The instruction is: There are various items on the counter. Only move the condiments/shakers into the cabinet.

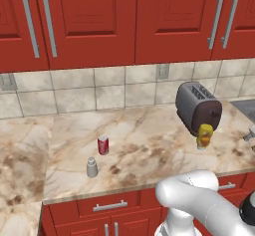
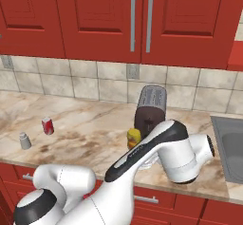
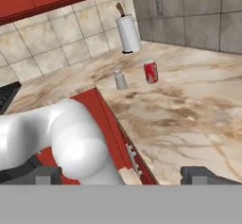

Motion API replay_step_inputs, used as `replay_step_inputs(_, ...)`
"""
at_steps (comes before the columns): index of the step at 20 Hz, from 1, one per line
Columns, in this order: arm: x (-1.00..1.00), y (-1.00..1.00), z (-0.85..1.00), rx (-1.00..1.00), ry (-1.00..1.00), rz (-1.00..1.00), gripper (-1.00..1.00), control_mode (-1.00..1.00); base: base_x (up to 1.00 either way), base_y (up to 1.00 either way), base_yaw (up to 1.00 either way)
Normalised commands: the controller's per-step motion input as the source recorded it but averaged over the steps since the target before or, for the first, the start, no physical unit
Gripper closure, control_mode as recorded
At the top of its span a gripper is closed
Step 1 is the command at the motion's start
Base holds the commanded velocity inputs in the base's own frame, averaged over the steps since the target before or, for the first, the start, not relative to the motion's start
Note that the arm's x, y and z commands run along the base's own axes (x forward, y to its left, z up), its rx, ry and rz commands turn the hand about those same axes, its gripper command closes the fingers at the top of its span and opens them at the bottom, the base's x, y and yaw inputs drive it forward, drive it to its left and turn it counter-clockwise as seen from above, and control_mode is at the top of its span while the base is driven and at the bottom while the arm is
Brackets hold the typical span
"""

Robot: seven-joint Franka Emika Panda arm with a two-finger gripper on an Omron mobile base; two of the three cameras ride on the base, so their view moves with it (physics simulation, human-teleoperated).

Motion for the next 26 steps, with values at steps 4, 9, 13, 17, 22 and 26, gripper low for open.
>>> replay_step_inputs(4,0.0,0.0,-0.07,0.03,-0.17,0.09,-1.0,-1.0,0.0,0.0,0.0)
replay_step_inputs(9,0.29,0.0,0.0,0.03,0.0,0.0,-1.0,-1.0,0.0,0.0,0.0)
replay_step_inputs(13,0.45,0.0,-0.03,0.11,0.0,0.0,-1.0,-1.0,0.0,0.0,0.0)
replay_step_inputs(17,0.34,0.0,-0.09,0.13,0.0,0.0,-1.0,-1.0,0.0,0.0,0.0)
replay_step_inputs(22,0.3,0.01,-0.1,0.14,0.0,0.0,-1.0,-1.0,0.0,0.0,0.0)
replay_step_inputs(26,0.29,0.01,-0.07,0.07,0.0,0.0,-1.0,-1.0,0.0,0.0,0.0)
